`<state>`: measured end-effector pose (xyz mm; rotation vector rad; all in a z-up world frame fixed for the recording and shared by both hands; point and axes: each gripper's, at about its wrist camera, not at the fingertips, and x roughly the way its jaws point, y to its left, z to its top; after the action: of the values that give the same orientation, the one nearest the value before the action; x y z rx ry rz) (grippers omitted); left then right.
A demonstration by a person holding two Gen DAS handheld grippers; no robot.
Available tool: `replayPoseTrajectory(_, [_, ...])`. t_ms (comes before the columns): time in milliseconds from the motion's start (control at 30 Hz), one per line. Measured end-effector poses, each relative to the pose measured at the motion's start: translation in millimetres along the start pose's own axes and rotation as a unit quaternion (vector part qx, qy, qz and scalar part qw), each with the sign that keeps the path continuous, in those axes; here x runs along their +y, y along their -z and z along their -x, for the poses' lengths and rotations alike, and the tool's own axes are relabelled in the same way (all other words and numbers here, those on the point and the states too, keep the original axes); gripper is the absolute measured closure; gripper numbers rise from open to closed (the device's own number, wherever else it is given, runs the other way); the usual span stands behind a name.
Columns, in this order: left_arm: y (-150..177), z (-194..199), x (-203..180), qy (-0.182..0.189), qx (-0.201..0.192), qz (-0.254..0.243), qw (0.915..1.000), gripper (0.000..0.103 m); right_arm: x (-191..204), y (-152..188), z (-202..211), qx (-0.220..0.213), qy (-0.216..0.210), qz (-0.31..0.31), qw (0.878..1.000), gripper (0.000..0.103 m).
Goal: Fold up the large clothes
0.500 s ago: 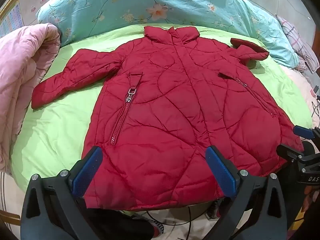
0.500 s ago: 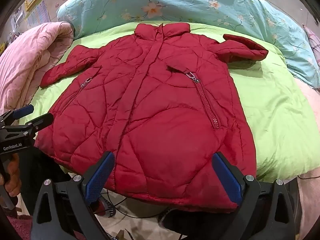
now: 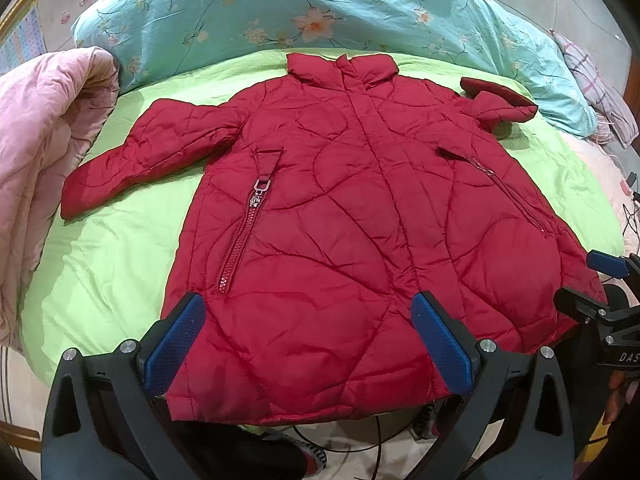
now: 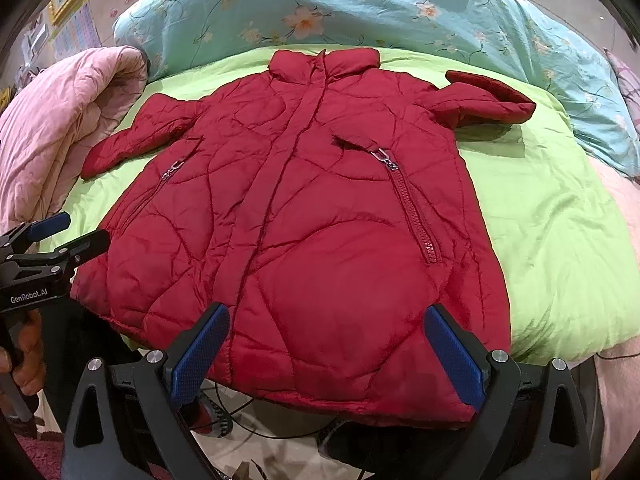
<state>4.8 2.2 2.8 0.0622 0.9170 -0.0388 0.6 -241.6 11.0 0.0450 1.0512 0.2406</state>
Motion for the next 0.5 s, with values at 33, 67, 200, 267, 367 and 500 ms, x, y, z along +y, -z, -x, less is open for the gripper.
replayPoseTrajectory(33, [0.1, -0.1, -0.1, -0.001, 0.0, 0.0, 1.0, 0.0, 0.0, -0.3, -0.1, 0.0, 0.0, 0.0, 1.0, 0.004])
replayPoseTrajectory(67, [0.1, -0.4, -0.7, -0.002, -0.001, 0.0, 1.0, 0.0, -0.1, -0.6, 0.0, -0.001, 0.0, -0.001, 1.0, 0.004])
replayPoseTrajectory(200, [0.1, -1.1, -2.6, -0.003, 0.0, 0.0, 1.0, 0.0, -0.1, -1.3, 0.3, -0.003, 0.0, 0.0, 1.0, 0.004])
replayPoseTrajectory(267, [-0.9, -1.8, -3.6, -0.004, 0.0, 0.0, 1.0, 0.0, 0.0, -1.6, 0.0, -0.002, 0.0, -0.001, 1.0, 0.004])
replayPoseTrajectory(367, [-0.6, -1.4, -2.7, -0.003, 0.001, 0.001, 1.0, 0.0, 0.3, -1.7, -0.5, -0.001, -0.001, 0.0, 1.0, 0.004])
replayPoseTrajectory(500, [-2.4, -2.5, -3.6, 0.0, 0.0, 0.002, 1.0, 0.0, 0.9, -2.4, 0.0, -0.002, -0.001, 0.001, 1.0, 0.004])
